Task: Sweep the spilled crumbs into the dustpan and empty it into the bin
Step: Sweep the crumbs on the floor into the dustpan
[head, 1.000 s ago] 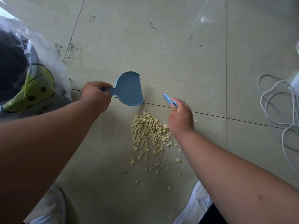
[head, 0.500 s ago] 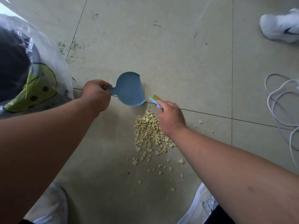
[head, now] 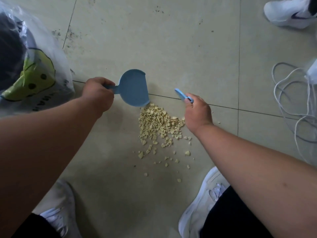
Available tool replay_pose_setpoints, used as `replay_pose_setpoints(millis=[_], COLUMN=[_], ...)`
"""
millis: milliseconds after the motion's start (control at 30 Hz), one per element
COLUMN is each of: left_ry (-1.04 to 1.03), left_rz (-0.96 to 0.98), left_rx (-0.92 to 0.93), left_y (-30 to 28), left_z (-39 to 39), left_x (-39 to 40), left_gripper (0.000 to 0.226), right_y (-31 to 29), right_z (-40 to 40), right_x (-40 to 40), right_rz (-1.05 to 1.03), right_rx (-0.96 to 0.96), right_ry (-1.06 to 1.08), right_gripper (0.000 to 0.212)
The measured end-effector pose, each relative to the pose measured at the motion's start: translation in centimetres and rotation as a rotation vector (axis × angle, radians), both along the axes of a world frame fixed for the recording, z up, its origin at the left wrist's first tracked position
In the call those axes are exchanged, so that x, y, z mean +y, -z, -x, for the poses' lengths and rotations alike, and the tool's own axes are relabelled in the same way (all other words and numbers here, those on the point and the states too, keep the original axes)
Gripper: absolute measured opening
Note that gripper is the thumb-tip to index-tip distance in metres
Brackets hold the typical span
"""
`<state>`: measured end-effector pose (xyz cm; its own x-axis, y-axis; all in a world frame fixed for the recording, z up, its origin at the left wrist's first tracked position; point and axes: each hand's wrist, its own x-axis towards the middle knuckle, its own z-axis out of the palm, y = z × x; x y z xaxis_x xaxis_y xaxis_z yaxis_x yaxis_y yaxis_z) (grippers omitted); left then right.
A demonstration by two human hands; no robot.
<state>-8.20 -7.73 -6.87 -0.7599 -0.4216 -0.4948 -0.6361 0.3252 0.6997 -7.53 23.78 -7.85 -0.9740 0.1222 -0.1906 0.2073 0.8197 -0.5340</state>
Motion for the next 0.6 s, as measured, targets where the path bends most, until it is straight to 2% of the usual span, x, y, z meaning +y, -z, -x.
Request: replay_pose_setpoints(millis=[200,333,467,600], left_ry=[0.018,0.027,0.042,0.052], left_rz=[0.009,0.000,-0.005,-0.003], left_rx=[-0.002,-0.015,-0.023,-0.023], left_y=[0.4,0.6,0.5,-0.1], left_z=[0.5,0.9,1.1,1.1], left_x=[1.1,1.4,2.3,3.3], left_gripper=[0.026,0.025,0.022,0.024], right_y=[0.4,0.8,1.4,1.7], right_z=[0.0,-1.5,-3.0,-4.1], right_x=[10.0,13.6,12.5,8.3], right_rz=[-0.172,-0.247,-0.258,-0.190], right_rx=[-0.029,-0.084,-0.140,-0.117], right_ry=[0.239,0.318,0.232,0.181], right_gripper=[0.024,0.023,0.028,0.030])
